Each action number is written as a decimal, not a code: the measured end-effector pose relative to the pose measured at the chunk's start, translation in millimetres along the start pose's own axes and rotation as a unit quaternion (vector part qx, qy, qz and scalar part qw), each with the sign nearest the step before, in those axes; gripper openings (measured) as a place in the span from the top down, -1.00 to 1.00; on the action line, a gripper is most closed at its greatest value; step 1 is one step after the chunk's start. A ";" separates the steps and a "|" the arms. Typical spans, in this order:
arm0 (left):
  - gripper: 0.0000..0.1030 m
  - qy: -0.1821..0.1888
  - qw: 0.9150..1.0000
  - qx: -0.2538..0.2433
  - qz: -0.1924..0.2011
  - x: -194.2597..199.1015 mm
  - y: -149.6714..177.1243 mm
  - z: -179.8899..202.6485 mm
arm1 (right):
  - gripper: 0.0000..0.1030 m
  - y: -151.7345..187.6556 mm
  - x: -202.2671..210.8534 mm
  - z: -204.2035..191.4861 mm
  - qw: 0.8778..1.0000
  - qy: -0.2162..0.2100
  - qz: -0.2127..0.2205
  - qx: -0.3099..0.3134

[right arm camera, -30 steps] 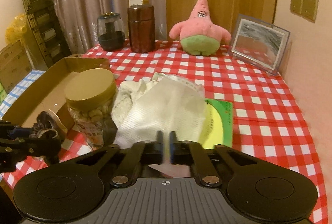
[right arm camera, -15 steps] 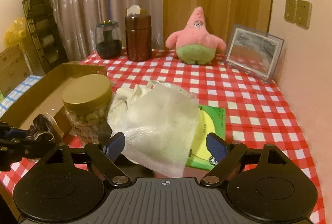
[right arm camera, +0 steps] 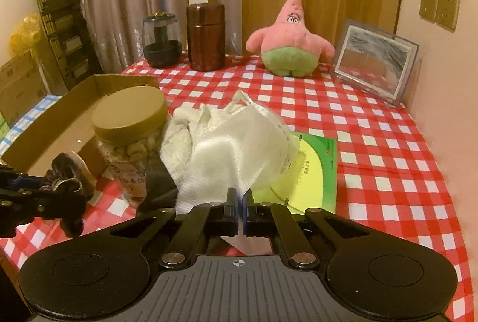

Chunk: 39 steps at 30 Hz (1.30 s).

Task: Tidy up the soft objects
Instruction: 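Carry the scrunchie with the left gripper while the right gripper grasps the white mesh bag, then lower the scrunchie and mesh bag into the cardboard tray and open both grippers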

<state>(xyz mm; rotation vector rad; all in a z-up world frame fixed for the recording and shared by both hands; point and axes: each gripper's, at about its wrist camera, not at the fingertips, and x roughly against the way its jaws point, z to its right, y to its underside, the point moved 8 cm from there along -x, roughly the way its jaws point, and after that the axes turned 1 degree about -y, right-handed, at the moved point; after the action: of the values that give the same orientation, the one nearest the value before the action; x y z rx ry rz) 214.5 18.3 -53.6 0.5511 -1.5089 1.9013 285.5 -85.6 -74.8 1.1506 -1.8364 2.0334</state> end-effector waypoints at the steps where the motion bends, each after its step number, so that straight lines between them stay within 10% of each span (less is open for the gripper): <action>1: 0.47 0.000 1.000 -0.001 0.002 2.5 0.0 0.9 | 0.96 -1.0 5.3 -0.2 1.000 0.002 0.005 -0.001; 12: 0.47 -0.004 1.000 -0.006 0.029 35.3 -14.1 -0.8 | 0.96 -25.3 69.0 -11.4 0.998 0.005 0.058 0.010; 21: 0.47 -0.041 0.998 -0.008 0.050 75.4 -32.6 -47.5 | 0.96 -64.8 86.9 -92.7 0.990 -0.078 0.092 0.071; 39: 0.45 -0.140 0.990 0.029 0.015 66.9 -31.2 -230.6 | 0.96 -55.7 -62.1 -273.3 0.949 -0.207 0.047 0.233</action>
<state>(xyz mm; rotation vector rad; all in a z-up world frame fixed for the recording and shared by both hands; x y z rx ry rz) 204.1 260.1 -45.2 0.8571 -1.6464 1.9582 245.9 196.7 -55.6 1.7588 -1.6283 2.5230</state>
